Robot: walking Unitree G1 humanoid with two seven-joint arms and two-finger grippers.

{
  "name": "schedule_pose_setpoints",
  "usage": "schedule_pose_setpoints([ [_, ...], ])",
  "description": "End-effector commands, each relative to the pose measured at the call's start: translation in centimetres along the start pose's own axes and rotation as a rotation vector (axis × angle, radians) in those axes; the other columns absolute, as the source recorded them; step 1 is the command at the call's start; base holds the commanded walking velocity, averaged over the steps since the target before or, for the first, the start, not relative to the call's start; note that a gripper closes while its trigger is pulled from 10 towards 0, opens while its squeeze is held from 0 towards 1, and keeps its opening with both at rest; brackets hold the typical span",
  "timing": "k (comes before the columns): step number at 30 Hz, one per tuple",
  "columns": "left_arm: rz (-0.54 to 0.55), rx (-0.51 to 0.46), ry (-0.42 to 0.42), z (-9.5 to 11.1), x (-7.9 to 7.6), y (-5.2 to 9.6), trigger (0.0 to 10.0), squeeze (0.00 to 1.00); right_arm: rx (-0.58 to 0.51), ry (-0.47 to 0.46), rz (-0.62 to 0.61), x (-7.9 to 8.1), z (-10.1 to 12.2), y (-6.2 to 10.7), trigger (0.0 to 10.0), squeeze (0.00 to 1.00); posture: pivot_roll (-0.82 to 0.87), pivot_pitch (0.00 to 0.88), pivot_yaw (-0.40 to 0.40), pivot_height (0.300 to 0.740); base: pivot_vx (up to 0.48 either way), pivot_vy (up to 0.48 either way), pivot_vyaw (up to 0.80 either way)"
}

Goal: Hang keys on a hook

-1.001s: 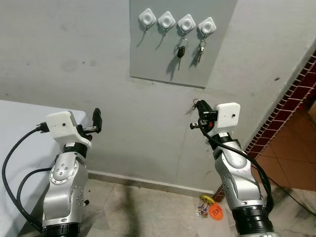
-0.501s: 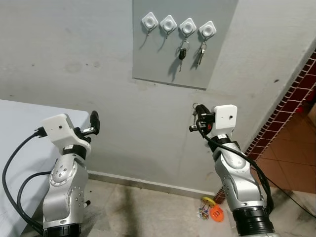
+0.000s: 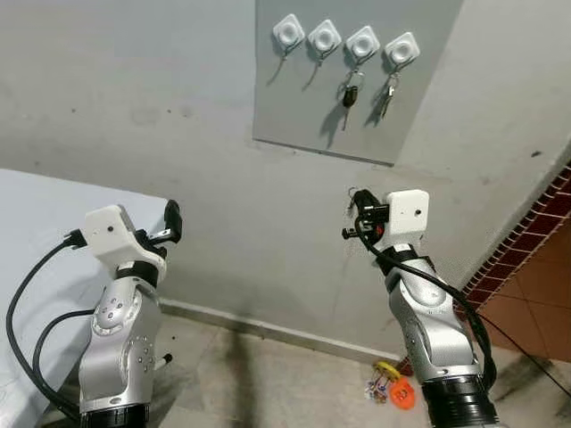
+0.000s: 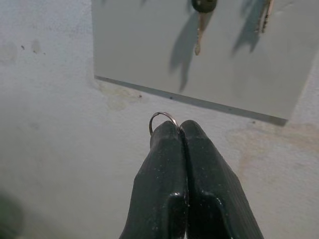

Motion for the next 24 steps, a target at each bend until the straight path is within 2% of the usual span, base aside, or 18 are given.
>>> schedule_pose_setpoints([
  [1, -0.006, -0.011, 0.001, 0.43, -0.25, 0.15, 10.0, 0.0, -0.008, 0.005, -0.009, -0.36, 0.42, 0.11, 10.0, 0.0, -0.04, 0.0, -0.058, 0.74, 0.0, 0.0, 0.0],
  [11, -0.012, -0.019, 0.005, 0.57, -0.38, 0.05, 10.0, 0.0, -0.01, 0.009, -0.005, -0.32, 0.46, 0.17, 10.0, 0.0, -0.05, 0.0, -0.06, 0.74, 0.0, 0.0, 0.0],
  [24, -0.014, -0.026, 0.011, 0.76, -0.41, -0.04, 10.0, 0.0, -0.012, 0.015, 0.002, -0.17, 0.51, 0.16, 10.0, 0.0, -0.05, 0.0, -0.061, 0.74, 0.265, 0.0, 0.0],
])
Point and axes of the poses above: a point about 5 cm out from each wrist's last joint towards the gripper, its own y axis pointing back from the gripper into the wrist, its own z axis along the axis of the wrist's last joint, x = y × z, the point moved 6 cm from there along -y, pointing out of the wrist towards the gripper, and after that the axes turned 7 degrees about y, right-handed, at the moved point
